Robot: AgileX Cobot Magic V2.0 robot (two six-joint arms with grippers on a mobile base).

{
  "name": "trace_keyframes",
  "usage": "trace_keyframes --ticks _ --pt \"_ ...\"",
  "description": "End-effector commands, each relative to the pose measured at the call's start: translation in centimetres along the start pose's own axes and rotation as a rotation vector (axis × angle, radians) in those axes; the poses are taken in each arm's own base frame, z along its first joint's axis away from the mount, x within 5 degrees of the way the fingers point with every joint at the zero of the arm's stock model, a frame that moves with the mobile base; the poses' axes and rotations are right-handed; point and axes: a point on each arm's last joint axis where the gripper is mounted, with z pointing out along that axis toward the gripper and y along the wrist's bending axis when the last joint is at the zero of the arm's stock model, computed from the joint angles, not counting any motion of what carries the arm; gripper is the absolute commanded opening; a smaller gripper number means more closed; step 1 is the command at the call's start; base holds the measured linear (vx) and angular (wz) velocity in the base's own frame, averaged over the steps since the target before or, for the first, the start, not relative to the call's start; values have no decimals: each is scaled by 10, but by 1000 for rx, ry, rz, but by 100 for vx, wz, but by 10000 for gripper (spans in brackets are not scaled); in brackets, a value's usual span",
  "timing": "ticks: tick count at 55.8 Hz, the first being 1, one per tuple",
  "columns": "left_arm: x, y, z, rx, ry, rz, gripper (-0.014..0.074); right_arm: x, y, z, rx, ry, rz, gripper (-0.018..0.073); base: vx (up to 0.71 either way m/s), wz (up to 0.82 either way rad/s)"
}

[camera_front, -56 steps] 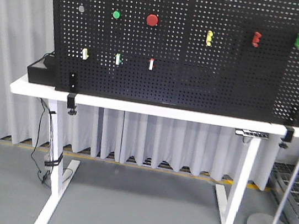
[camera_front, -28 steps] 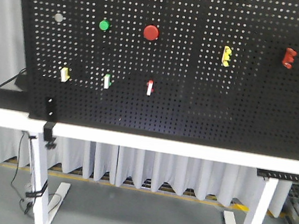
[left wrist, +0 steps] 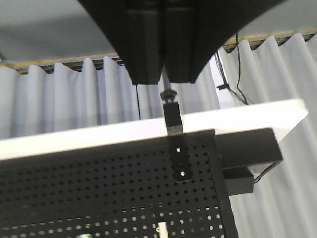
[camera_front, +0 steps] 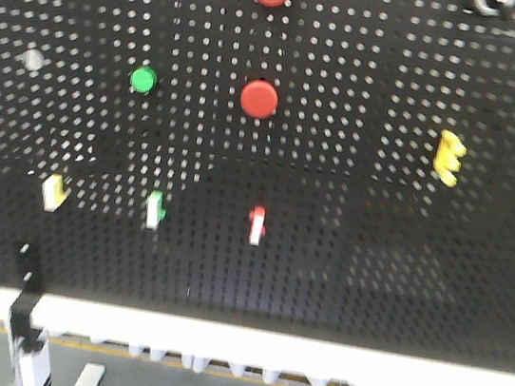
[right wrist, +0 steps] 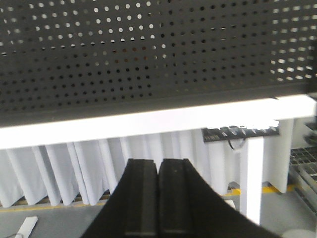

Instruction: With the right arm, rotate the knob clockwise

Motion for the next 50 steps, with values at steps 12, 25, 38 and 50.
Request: trace_keyframes --ticks 12,25,38,50 --pt "2 0 1 -9 -68 -8 -6 -5 1 -1 -9 -84 -21 -8 37 2" --pt "2 0 1 -9 -68 -8 -6 -5 1 -1 -9 -84 -21 -8 25 -8" --pt "2 0 1 -9 -68 -8 -6 -5 1 -1 -9 -84 -21 -8 10 -12" --pt "2 0 1 -9 -68 -8 -6 -6 1 -1 -4 -90 -96 -8 2 -2"
